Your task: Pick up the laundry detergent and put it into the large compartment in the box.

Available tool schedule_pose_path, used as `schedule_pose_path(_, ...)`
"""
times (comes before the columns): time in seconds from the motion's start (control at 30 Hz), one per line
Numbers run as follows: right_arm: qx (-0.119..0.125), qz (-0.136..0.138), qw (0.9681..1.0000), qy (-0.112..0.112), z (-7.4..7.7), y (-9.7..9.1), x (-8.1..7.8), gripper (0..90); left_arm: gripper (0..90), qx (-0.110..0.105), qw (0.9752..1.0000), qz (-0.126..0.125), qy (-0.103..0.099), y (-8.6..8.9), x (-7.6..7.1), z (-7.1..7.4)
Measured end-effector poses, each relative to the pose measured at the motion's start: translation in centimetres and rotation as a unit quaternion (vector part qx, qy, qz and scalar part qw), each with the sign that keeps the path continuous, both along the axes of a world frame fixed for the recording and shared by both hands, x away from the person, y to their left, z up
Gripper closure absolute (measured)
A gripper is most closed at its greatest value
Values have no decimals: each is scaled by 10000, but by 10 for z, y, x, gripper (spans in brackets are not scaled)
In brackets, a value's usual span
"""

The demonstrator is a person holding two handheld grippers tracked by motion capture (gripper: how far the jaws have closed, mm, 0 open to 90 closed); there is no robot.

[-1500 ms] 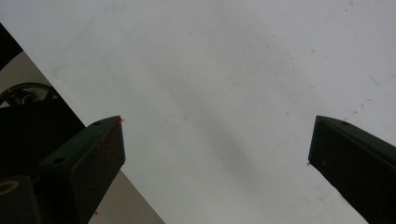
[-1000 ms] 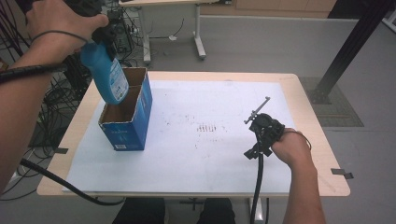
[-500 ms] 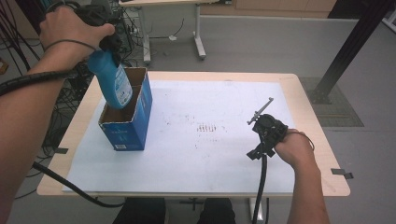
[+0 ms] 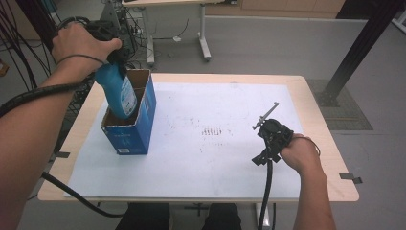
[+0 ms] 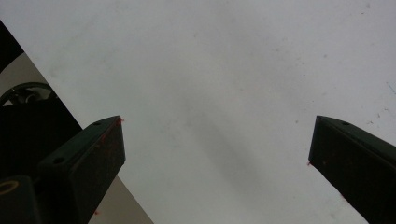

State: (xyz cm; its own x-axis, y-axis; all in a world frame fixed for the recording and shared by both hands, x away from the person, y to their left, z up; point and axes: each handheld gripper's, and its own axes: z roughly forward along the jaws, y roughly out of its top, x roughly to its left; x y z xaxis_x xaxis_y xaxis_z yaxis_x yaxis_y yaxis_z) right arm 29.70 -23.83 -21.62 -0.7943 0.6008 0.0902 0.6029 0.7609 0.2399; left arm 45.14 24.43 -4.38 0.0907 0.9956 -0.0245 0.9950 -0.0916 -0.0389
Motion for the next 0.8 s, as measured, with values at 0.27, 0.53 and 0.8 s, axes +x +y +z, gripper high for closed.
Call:
schedule_pose_path(0.27,14,-4,10000,28,-3,-1,0,37,370,32,10000,-10,83,-1,3,-19)
schedule_pose_path(0.53,26,-4,10000,12,-1,-2,0,37,371,30,9999,23,125,0,5,-36)
schedule_pose_path(0.8,34,22,10000,15,-2,-2,-1,39,371,19,9999,16,167,2,6,-52)
